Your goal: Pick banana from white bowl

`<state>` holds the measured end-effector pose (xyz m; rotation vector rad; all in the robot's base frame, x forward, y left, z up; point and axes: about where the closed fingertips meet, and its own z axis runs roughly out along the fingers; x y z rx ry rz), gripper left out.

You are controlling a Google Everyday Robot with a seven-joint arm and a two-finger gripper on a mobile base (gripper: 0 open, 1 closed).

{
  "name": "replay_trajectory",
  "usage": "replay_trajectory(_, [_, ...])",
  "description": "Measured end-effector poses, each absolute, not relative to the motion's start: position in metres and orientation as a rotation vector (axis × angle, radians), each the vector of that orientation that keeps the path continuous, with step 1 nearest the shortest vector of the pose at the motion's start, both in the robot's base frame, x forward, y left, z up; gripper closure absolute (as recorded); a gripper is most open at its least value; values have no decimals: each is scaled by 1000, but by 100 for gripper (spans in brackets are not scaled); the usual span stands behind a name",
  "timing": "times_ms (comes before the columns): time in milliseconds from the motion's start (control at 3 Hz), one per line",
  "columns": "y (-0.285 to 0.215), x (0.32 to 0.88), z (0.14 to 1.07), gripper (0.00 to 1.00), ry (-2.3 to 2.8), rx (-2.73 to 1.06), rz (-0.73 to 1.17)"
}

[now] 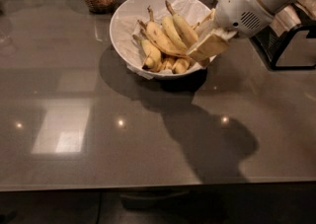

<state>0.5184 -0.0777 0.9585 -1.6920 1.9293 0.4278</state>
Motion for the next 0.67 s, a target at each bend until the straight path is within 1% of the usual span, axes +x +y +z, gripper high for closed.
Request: replay_trajectory(667, [-86, 479, 980, 100, 1985, -1769, 512])
